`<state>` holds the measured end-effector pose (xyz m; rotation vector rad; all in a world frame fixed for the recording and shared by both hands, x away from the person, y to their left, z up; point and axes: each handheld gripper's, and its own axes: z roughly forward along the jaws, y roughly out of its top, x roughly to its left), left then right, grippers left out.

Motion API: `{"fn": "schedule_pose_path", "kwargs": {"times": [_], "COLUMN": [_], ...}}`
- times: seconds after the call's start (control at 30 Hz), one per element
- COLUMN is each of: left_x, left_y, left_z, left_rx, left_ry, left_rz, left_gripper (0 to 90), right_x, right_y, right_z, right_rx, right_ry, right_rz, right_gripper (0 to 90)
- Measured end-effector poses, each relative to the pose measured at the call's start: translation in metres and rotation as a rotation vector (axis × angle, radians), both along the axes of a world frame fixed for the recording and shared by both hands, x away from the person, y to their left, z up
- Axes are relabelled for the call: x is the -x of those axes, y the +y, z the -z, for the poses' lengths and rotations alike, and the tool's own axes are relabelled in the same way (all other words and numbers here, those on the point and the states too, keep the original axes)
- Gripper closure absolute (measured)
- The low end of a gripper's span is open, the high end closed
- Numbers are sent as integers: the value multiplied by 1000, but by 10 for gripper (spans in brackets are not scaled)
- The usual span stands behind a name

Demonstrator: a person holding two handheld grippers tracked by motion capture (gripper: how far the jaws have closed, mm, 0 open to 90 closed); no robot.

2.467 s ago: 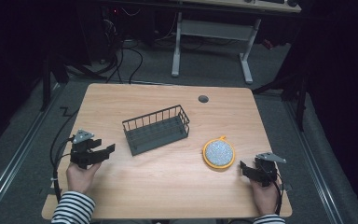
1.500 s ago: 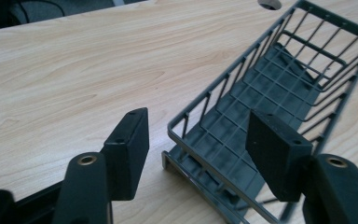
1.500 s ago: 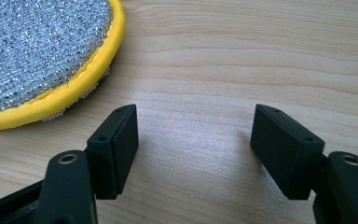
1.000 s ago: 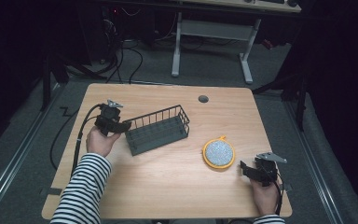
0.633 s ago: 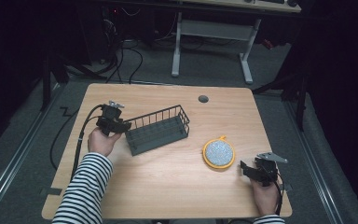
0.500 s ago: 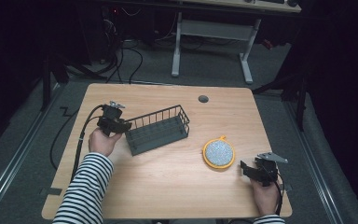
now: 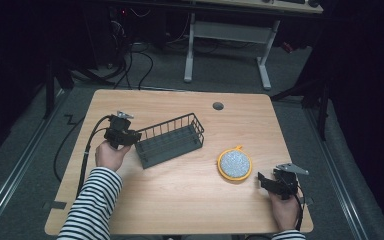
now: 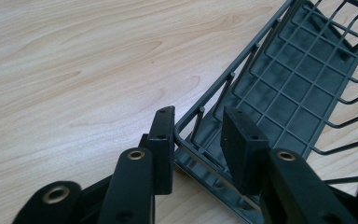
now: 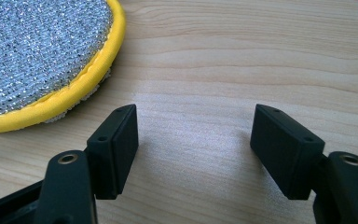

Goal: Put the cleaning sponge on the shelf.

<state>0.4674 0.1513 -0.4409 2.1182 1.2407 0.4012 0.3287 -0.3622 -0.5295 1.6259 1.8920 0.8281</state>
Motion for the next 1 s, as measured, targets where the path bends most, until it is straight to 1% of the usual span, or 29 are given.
{"fn": "schedule_pose_path", "kwargs": {"times": [0.1,0.23,0.33,0.4,0.47,0.53,0.8,0.87,0.97,1.0], "left_x": [6,15,19,25,29,30,43,46,51,51], "left_y": [-3,-5,-5,-6,-6,-7,-9,-10,-14,-14], "left_z": [0,1,1,2,2,2,2,2,1,1], "left_rx": [-13,9,8,11,15,8,23,15,-14,-14], "left_ry": [-11,-16,-20,-23,-24,-23,-27,-26,-40,-40], "left_rz": [2,6,6,1,1,3,3,9,24,24], "left_gripper": [657,656,657,657,657,656,656,655,652,651], "right_x": [0,0,0,0,0,0,0,0,0,0], "right_y": [0,0,0,0,0,0,1,1,1,1], "right_z": [0,0,0,0,0,0,0,0,0,0], "right_rx": [1,2,1,0,0,0,3,3,3,3], "right_ry": [1,-1,-1,-1,0,-1,1,1,1,1], "right_rz": [-1,-2,-2,-2,-2,-3,-3,-3,-3,-3], "right_gripper": [323,322,322,322,321,321,320,320,320,320]}}
